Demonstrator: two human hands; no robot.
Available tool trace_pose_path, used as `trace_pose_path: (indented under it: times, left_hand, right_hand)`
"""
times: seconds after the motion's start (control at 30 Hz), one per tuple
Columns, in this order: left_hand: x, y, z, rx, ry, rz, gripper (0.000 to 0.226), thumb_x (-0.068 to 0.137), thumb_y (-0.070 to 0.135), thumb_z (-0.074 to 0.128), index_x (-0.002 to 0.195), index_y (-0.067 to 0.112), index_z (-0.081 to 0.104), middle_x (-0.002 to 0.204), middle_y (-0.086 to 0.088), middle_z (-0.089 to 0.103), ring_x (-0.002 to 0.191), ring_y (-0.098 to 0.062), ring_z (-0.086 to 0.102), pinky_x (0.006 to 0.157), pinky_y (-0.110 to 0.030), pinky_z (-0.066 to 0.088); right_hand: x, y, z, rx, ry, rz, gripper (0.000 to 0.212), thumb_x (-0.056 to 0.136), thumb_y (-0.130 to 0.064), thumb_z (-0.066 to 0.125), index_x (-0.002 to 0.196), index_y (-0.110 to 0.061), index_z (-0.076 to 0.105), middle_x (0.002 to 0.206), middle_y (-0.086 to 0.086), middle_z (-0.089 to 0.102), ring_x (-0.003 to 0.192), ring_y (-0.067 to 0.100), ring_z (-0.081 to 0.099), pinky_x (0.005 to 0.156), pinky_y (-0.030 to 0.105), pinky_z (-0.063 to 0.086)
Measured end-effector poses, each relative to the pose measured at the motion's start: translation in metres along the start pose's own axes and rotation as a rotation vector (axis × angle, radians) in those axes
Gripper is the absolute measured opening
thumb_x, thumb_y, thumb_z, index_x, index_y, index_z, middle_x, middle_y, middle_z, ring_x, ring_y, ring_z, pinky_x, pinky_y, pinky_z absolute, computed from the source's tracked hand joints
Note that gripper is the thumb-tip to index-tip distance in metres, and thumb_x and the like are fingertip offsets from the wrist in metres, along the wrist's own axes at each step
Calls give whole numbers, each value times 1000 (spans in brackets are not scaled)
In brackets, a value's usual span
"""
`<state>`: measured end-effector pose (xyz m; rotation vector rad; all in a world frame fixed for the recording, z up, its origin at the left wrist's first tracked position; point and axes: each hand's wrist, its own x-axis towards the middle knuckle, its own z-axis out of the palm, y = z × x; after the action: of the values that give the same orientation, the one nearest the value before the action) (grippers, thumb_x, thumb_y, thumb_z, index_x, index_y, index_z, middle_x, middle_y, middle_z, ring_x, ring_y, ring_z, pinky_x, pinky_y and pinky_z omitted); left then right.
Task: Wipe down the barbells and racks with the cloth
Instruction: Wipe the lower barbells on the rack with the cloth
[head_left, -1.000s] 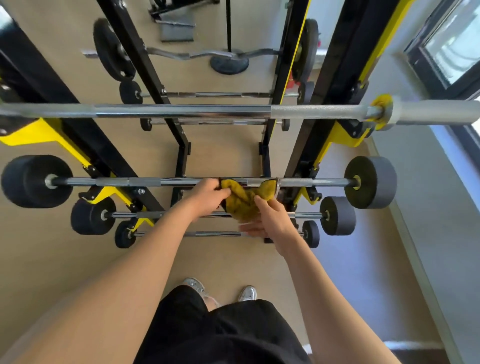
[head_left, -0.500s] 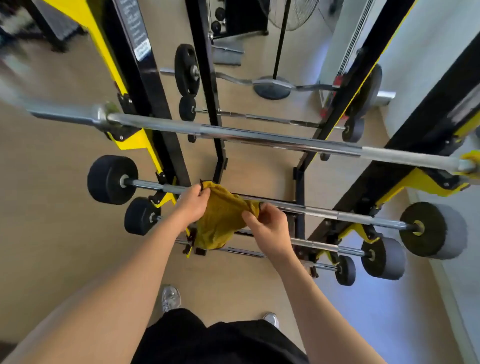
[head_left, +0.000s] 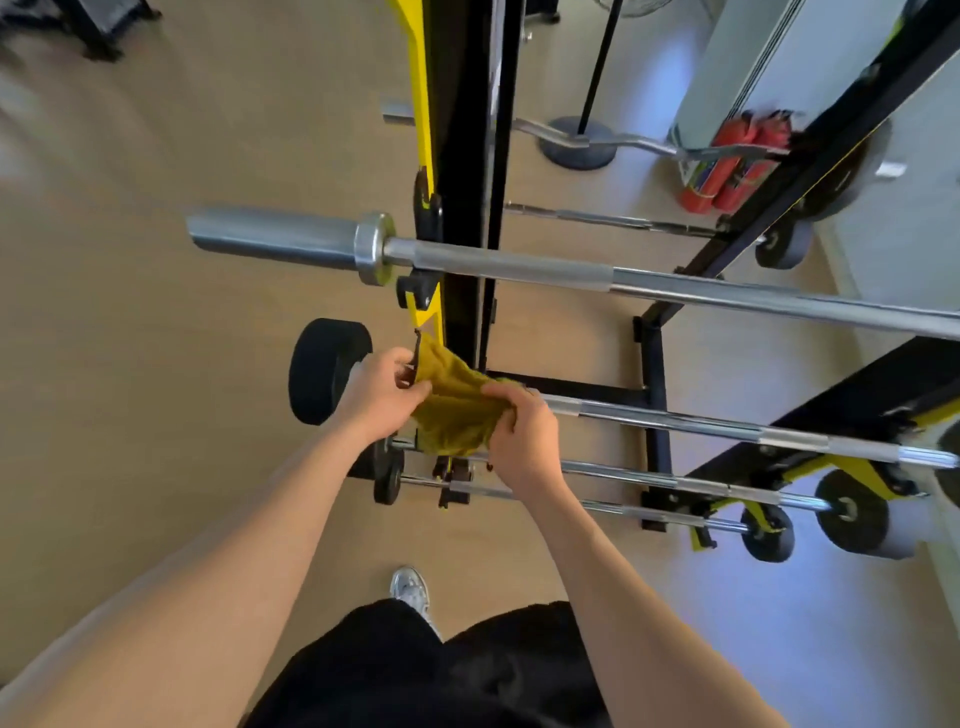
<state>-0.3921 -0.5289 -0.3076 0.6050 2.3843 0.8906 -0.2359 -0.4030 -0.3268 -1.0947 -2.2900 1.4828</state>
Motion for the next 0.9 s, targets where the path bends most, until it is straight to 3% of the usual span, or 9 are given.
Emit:
trace_pose_path:
  times: [0.1, 0.17, 0.2, 0.3, 0.37, 0.47, 0.57, 0.7, 0.9]
  left_hand:
    - [9, -12, -7, -24, 158, 47, 38, 99, 16, 71, 136, 14, 65, 127, -1, 71, 115, -17, 69, 96, -29, 55]
    - [13, -18, -7, 41, 186, 109, 36, 100, 13, 70, 135, 14, 66, 125, -1, 71, 115, -16, 68, 95, -27, 55]
    - [14, -20, -6, 103, 175, 143, 35, 99, 11, 69, 134, 15, 66, 126, -1, 70, 116, -16, 66, 97, -29, 55]
    - [16, -28, -3, 388, 178, 260, 39, 94, 3, 69, 131, 16, 67, 129, -3, 65, 124, -23, 56, 105, -42, 52]
    - [17, -34, -4, 528, 234, 294, 48, 88, 3, 72, 133, 17, 64, 136, -6, 59, 133, -29, 48, 112, -48, 44]
    - [21, -48, -5, 674, 251, 216, 81, 80, 8, 80, 152, 12, 42, 162, -15, 33, 155, -37, 24, 126, -55, 24]
    - [28, -64, -6, 801, 113, 67, 118, 82, 11, 81, 166, 10, -1, 173, -19, -9, 160, -42, -9, 127, -57, 1]
    - [30, -75, -7, 848, 78, 4, 124, 84, 11, 82, 164, 6, -12, 173, -20, -14, 160, -40, -6, 129, -56, 14]
    - [29, -75, -10, 833, 221, 66, 100, 88, 10, 80, 164, 4, 16, 172, -20, 18, 157, -37, 24, 124, -51, 35]
  right_hand:
    - [13, -12, 20, -32, -9, -5, 44, 105, 3, 46, 143, -14, 58, 134, 3, 49, 119, 15, 53, 105, 21, 51]
    - [24, -9, 29, -66, -12, 21, 46, 104, -1, 51, 148, -13, 52, 143, 4, 42, 125, 20, 51, 111, 32, 47]
    - [30, -3, 33, -160, -9, 47, 42, 104, -6, 53, 145, -14, 54, 146, 6, 38, 128, 26, 50, 113, 36, 45]
    - [43, 20, 42, -779, 39, 107, 21, 101, -28, 53, 117, -21, 64, 158, 16, 23, 143, 45, 29, 119, 54, 25]
    - [47, 29, 51, -905, -1, -78, 31, 101, -32, 55, 128, -18, 59, 160, 18, 27, 147, 44, 27, 120, 56, 23]
    - [58, 37, 69, -890, -228, -382, 61, 99, -25, 68, 152, -14, 40, 156, 12, 42, 147, 37, 37, 124, 53, 31]
    - [75, 41, 74, -983, -240, -354, 70, 96, -21, 73, 154, -8, 36, 150, 13, 50, 146, 35, 41, 128, 52, 24]
    - [92, 47, 72, -1074, -207, -308, 60, 99, -27, 69, 148, -7, 41, 137, 12, 59, 130, 32, 55, 117, 46, 41]
    - [117, 51, 57, -1126, -361, -468, 36, 103, -33, 64, 129, -17, 44, 97, 2, 63, 79, 21, 66, 74, 36, 59]
